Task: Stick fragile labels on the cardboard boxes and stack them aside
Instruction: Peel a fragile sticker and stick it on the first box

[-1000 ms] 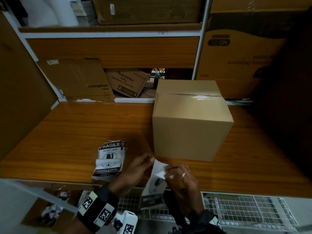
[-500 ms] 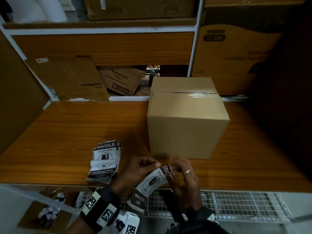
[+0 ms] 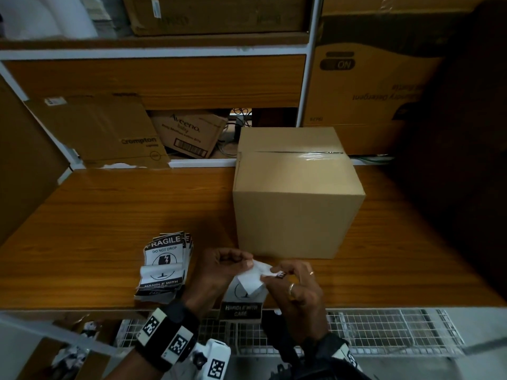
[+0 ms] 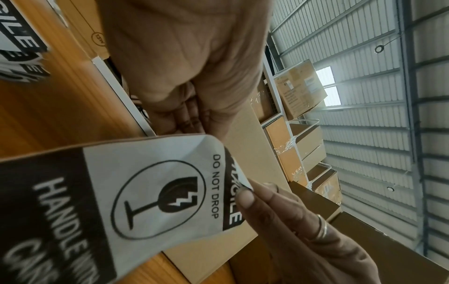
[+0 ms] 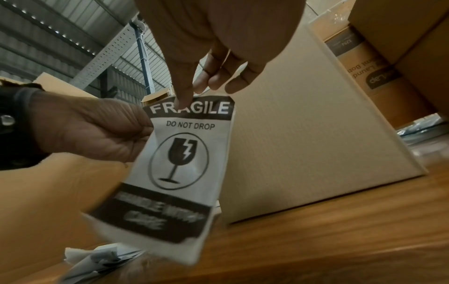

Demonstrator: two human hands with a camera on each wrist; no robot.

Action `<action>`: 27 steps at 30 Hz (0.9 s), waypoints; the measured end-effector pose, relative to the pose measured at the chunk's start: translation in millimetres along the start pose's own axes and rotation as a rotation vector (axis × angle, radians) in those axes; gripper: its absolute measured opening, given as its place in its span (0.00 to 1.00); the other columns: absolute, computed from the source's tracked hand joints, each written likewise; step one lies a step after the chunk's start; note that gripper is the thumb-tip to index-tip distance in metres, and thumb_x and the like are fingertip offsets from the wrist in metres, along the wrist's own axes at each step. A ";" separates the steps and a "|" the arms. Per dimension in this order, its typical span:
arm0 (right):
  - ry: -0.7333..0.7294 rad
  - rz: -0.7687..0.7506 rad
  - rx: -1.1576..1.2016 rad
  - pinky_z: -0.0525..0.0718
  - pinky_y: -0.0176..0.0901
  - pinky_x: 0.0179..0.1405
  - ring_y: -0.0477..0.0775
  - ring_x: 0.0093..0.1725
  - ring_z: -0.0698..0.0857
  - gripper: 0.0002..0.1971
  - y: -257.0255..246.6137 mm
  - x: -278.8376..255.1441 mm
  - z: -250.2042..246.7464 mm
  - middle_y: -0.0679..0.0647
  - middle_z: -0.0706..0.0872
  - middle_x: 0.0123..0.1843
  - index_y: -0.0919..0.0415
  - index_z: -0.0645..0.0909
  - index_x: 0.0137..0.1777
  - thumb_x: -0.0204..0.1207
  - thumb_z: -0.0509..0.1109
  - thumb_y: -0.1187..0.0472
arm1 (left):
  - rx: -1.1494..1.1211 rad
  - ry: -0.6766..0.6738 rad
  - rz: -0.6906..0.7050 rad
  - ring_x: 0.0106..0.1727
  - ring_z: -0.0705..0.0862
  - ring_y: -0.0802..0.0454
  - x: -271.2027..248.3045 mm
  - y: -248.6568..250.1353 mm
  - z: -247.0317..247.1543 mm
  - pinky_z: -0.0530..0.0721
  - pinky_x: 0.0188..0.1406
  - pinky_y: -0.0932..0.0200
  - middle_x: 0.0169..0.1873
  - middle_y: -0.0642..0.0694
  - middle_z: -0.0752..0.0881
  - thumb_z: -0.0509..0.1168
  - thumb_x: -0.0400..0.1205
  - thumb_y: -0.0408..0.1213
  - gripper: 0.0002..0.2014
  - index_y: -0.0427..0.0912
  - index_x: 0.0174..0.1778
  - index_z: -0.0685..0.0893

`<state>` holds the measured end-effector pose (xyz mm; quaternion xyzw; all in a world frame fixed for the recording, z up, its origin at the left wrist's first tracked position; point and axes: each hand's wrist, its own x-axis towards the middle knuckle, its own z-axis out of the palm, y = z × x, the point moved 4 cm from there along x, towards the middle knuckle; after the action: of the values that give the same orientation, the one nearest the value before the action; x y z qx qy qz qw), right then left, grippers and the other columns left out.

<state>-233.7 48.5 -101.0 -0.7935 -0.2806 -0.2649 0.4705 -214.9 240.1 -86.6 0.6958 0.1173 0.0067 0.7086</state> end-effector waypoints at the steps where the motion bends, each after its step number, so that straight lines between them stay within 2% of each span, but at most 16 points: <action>1: -0.011 -0.039 -0.040 0.83 0.27 0.45 0.43 0.60 0.80 0.02 0.0 -0.6 0.9 0.37 0.77 0.61 0.53 0.93 0.44 0.78 0.80 0.59 | 0.003 0.014 0.008 0.44 0.93 0.53 0.9 -0.2 -0.4 0.88 0.45 0.66 0.41 0.42 0.95 0.77 0.74 0.20 0.07 0.35 0.42 0.93; 3: -0.011 -0.087 -0.093 0.85 0.36 0.42 0.46 0.58 0.80 0.05 0.2 -0.9 2.1 0.37 0.77 0.61 0.53 0.94 0.46 0.73 0.85 0.62 | 0.002 0.043 0.036 0.45 0.93 0.54 2.1 -0.6 -1.8 0.88 0.45 0.66 0.41 0.44 0.95 0.77 0.75 0.21 0.07 0.36 0.42 0.93; 5: 0.006 -0.095 -0.081 0.86 0.44 0.39 0.50 0.56 0.82 0.03 -0.2 0.5 2.7 0.39 0.80 0.59 0.51 0.93 0.46 0.76 0.83 0.60 | 0.005 0.077 0.064 0.45 0.93 0.55 2.2 -1.0 -3.7 0.88 0.45 0.66 0.41 0.46 0.95 0.77 0.75 0.21 0.06 0.35 0.43 0.93; 7: 0.023 -0.115 -0.079 0.85 0.48 0.37 0.53 0.53 0.83 0.01 -2.0 0.4 3.6 0.44 0.84 0.55 0.51 0.93 0.47 0.78 0.80 0.59 | 0.019 0.100 0.079 0.46 0.93 0.55 1.4 -1.6 -5.1 0.89 0.46 0.66 0.42 0.47 0.95 0.77 0.76 0.23 0.06 0.36 0.45 0.94; 10: 0.030 -0.125 -0.123 0.83 0.48 0.40 0.50 0.55 0.81 0.09 -3.9 -0.2 4.6 0.47 0.86 0.52 0.53 0.94 0.47 0.69 0.87 0.64 | 0.041 0.147 0.120 0.48 0.93 0.56 2.8 -1.7 -9.1 0.89 0.47 0.66 0.43 0.48 0.95 0.78 0.76 0.26 0.07 0.39 0.46 0.94; 13: 0.024 -0.138 -0.116 0.83 0.48 0.41 0.45 0.56 0.78 0.08 -6.4 -2.5 3.8 0.48 0.88 0.51 0.52 0.95 0.48 0.71 0.85 0.63 | 0.068 0.227 0.142 0.47 0.92 0.58 9.0 -3.2 -20.2 0.88 0.48 0.64 0.43 0.51 0.95 0.78 0.76 0.27 0.07 0.41 0.46 0.94; 16: 0.034 -0.122 -0.075 0.82 0.52 0.41 0.46 0.55 0.82 0.14 -4.4 -11.2 6.7 0.44 0.88 0.52 0.51 0.95 0.49 0.66 0.89 0.66 | 0.078 0.225 0.143 0.48 0.92 0.58 10.7 -5.8 -24.9 0.88 0.50 0.61 0.43 0.51 0.95 0.78 0.76 0.27 0.07 0.44 0.45 0.94; 18: 0.034 -0.136 -0.067 0.81 0.55 0.42 0.49 0.53 0.85 0.19 -4.6 -13.8 8.3 0.44 0.88 0.52 0.52 0.94 0.50 0.62 0.90 0.69 | 0.095 0.225 0.149 0.47 0.91 0.61 8.2 -7.2 -24.7 0.87 0.48 0.62 0.43 0.54 0.94 0.78 0.76 0.27 0.07 0.44 0.45 0.94; 20: 0.038 -0.155 -0.052 0.82 0.56 0.42 0.50 0.54 0.85 0.22 -7.0 -14.7 6.9 0.44 0.89 0.53 0.51 0.93 0.52 0.61 0.91 0.69 | 0.139 0.283 0.164 0.47 0.90 0.64 8.9 -8.5 -30.4 0.86 0.47 0.62 0.43 0.56 0.94 0.77 0.77 0.29 0.08 0.46 0.47 0.93; 23: 0.011 -0.168 -0.025 0.83 0.54 0.47 0.47 0.59 0.83 0.27 -10.9 -19.4 1.9 0.40 0.88 0.57 0.46 0.90 0.56 0.59 0.92 0.67 | 0.145 0.450 0.172 0.51 0.89 0.58 19.3 -7.9 -58.1 0.89 0.53 0.50 0.47 0.54 0.93 0.76 0.79 0.32 0.06 0.46 0.49 0.92; 25: -0.012 -0.163 -0.006 0.83 0.54 0.48 0.47 0.59 0.84 0.30 -10.7 -25.0 1.4 0.38 0.88 0.57 0.44 0.89 0.57 0.56 0.94 0.66 | 0.170 0.463 0.193 0.53 0.89 0.53 24.4 -5.3 -72.1 0.89 0.56 0.45 0.47 0.52 0.93 0.76 0.79 0.35 0.05 0.46 0.49 0.92; 27: -0.019 -0.155 0.012 0.84 0.55 0.48 0.49 0.59 0.85 0.29 -11.7 -27.9 2.6 0.39 0.89 0.57 0.45 0.90 0.55 0.56 0.94 0.66 | 0.264 0.440 0.254 0.54 0.88 0.53 24.4 -2.3 -76.0 0.88 0.57 0.46 0.48 0.53 0.92 0.76 0.80 0.38 0.04 0.48 0.50 0.92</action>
<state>-261.0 50.0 -114.1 -0.7690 -0.3475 -0.2913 0.4505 -204.9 319.0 -93.1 0.7730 0.1801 0.2306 0.5629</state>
